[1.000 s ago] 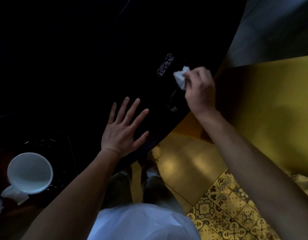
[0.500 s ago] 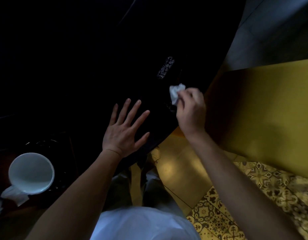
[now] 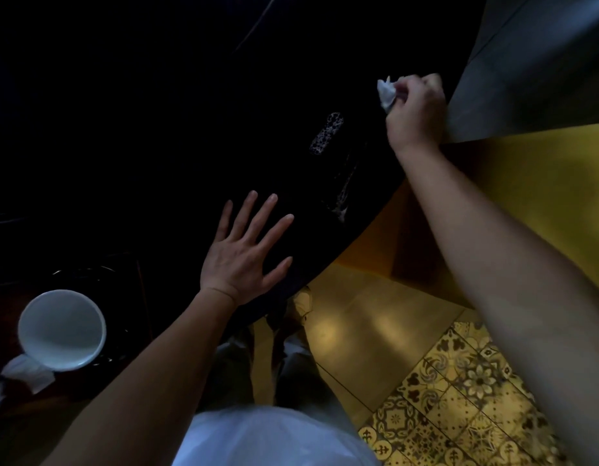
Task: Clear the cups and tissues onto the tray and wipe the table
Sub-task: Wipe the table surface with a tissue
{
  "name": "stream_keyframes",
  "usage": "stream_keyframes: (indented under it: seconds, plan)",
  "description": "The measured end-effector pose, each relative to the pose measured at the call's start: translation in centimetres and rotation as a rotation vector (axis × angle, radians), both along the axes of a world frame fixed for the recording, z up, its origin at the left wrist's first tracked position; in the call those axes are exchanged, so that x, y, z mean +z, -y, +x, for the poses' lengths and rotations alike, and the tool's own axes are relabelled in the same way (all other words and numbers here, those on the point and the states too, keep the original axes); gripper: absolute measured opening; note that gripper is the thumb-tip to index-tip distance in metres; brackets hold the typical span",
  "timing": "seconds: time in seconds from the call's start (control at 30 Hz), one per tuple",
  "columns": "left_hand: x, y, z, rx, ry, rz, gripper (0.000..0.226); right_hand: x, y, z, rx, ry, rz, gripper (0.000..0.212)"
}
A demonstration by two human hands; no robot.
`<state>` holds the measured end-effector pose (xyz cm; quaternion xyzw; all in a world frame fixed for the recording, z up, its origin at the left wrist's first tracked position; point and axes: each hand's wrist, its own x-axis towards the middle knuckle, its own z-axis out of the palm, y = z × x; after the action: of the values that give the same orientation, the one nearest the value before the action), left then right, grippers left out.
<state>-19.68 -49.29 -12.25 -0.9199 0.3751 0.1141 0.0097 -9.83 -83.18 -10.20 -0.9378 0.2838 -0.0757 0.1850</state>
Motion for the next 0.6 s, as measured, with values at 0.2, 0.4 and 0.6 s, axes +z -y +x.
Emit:
stream_keyframes:
  seconds: [0.2, 0.4, 0.6]
  plan:
    - [0.0, 0.0, 0.0, -0.004, 0.007, -0.024, 0.074, -0.6, -6.6, -7.2, -0.030, 0.095, 0.039, 0.026]
    - [0.1, 0.1, -0.1, -0.022, 0.010, -0.026, 0.075, -0.4, -11.9, -13.5, -0.099, 0.133, 0.193, 0.020]
    - [0.9, -0.4, 0.0, -0.014, 0.002, -0.044, 0.074, 1.7, -7.8, -11.9, -0.007, 0.083, 0.256, 0.023]
